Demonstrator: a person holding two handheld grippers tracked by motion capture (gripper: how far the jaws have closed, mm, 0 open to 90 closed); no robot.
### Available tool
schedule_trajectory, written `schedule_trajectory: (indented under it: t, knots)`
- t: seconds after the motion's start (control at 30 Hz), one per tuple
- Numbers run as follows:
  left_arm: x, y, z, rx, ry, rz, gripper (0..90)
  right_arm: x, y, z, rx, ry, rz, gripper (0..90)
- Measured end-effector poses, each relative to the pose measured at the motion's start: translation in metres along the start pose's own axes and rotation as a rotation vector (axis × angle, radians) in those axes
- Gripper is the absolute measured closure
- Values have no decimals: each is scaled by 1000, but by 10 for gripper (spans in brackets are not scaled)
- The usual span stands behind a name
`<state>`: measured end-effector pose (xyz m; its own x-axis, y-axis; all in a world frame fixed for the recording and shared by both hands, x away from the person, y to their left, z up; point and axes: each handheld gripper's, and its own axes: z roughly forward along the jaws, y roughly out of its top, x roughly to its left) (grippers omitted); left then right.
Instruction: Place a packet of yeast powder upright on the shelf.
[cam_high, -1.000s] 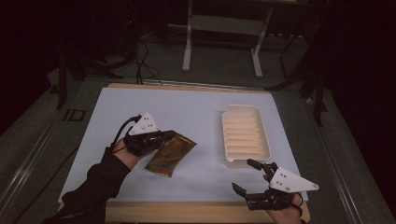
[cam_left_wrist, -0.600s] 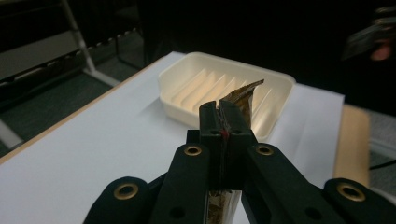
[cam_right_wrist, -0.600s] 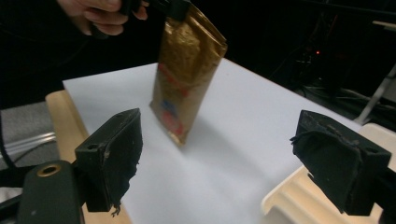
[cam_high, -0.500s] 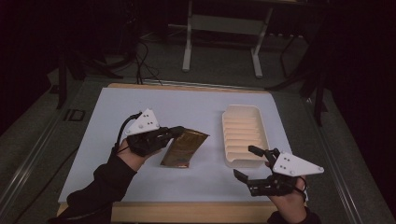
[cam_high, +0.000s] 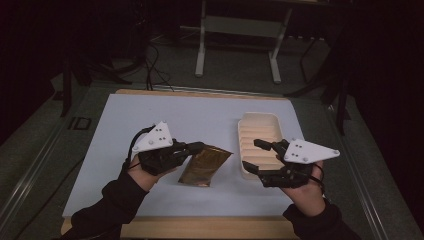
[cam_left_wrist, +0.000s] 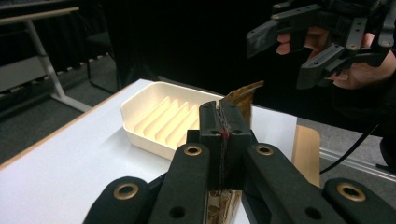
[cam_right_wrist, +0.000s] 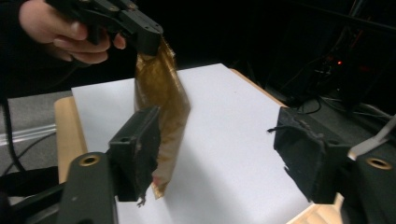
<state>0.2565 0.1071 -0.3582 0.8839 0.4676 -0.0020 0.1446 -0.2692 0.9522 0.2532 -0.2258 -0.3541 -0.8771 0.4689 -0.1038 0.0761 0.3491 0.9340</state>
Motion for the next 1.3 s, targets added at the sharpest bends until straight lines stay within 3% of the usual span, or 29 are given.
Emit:
schedule_trajectory:
  t: [0.1, 0.17, 0.27, 0.33, 0.43, 0.57, 0.63, 0.83, 1.0, 1.2, 1.3]
  knots:
    - [-4, 1, 1, 2, -20, 7, 900, -1, 4, 8, 28, 32, 13, 305]
    - [-8, 2, 3, 7, -22, 15, 900, -1, 5, 18, 81, 86, 23, 344]
    - [-9, 2, 4, 7, -33, 16, 900, 0, 6, 24, 106, 110, 14, 376]
    - [-11, 2, 7, 12, -43, 17, 900, 4, 8, 34, 159, 173, -7, 388]
    - [-14, 2, 10, 16, -52, 23, 900, 6, 10, 39, 191, 185, -31, 417]
    - [-17, 2, 11, 1, -67, 16, 900, 6, 10, 53, 288, 224, -36, 446]
    - [-17, 3, 12, 1, -69, 17, 900, 6, 10, 53, 288, 224, -36, 446]
    - [-17, 0, 15, 1, -86, -5, 900, 5, 4, 64, 406, 312, -26, 600]
    - [-18, -1, 16, 13, -88, 4, 900, 3, 2, 66, 417, 346, -26, 733]
    - [-17, 1, 15, 16, -111, 15, 893, 5, 4, 63, 418, 364, -56, 781]
    - [-16, 2, 13, 6, -120, 18, 798, 3, 5, 62, 419, 367, -52, 784]
